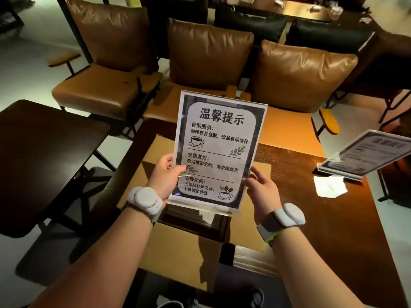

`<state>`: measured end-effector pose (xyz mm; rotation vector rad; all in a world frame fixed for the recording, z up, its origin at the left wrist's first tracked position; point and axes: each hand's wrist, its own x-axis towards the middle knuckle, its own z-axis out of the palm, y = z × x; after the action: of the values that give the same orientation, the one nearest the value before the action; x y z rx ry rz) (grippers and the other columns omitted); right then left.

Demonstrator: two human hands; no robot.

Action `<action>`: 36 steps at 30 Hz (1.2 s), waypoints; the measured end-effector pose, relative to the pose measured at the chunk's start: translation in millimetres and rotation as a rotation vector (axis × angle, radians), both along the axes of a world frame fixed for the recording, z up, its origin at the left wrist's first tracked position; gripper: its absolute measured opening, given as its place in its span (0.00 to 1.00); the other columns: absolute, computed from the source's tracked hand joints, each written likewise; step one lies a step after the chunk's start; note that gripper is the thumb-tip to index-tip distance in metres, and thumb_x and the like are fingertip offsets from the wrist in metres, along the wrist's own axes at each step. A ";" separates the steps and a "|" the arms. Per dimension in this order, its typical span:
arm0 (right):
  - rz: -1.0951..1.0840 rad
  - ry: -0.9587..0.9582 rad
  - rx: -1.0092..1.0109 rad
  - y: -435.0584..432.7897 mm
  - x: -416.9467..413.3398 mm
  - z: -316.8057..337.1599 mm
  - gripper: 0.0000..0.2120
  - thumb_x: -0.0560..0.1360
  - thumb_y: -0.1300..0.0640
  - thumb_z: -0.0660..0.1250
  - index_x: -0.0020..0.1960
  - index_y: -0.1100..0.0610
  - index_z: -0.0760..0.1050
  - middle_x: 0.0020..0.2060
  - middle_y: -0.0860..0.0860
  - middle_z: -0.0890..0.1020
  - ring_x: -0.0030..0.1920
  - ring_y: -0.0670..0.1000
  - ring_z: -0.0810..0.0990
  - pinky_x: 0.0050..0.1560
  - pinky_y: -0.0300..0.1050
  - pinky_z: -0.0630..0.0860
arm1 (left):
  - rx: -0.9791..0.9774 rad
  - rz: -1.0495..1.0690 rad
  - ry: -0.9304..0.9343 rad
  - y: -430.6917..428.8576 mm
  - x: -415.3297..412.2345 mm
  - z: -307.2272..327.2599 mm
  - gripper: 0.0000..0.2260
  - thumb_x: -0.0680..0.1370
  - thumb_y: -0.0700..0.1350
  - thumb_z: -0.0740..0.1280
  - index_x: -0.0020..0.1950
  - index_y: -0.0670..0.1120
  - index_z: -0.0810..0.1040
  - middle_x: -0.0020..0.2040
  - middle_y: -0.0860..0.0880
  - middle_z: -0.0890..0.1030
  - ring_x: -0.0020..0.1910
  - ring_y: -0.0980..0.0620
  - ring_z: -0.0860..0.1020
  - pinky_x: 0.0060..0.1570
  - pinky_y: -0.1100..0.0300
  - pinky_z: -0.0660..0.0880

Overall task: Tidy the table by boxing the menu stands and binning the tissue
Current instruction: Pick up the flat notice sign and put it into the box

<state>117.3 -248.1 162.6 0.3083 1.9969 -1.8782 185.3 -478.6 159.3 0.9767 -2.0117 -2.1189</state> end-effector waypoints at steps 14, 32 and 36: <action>0.086 -0.077 0.058 -14.6 12.2 -29.4 0.30 0.71 0.65 0.67 0.72 0.54 0.68 0.64 0.55 0.78 0.66 0.53 0.75 0.59 0.44 0.68 | 0.071 0.070 -0.048 -17.9 16.2 -40.2 0.31 0.68 0.54 0.70 0.70 0.52 0.67 0.55 0.54 0.81 0.51 0.55 0.81 0.44 0.59 0.78; 0.053 -0.291 0.041 -26.8 -13.0 -86.2 0.41 0.58 0.58 0.71 0.71 0.56 0.69 0.60 0.55 0.81 0.62 0.56 0.78 0.68 0.55 0.71 | 0.067 0.062 -0.271 -15.5 -24.1 -82.3 0.36 0.65 0.59 0.69 0.72 0.51 0.66 0.66 0.49 0.76 0.63 0.47 0.75 0.65 0.45 0.71; 0.038 -0.323 0.041 -25.2 -20.9 -101.4 0.36 0.63 0.62 0.71 0.71 0.56 0.68 0.58 0.54 0.81 0.59 0.54 0.80 0.66 0.53 0.72 | 0.034 0.012 -0.328 -12.3 -37.9 -89.2 0.35 0.63 0.57 0.71 0.68 0.48 0.71 0.62 0.47 0.80 0.60 0.43 0.78 0.62 0.42 0.73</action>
<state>96.4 -273.3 61.2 0.5437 1.8104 -1.6459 147.5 -490.9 70.1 1.4197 -2.1015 -2.1077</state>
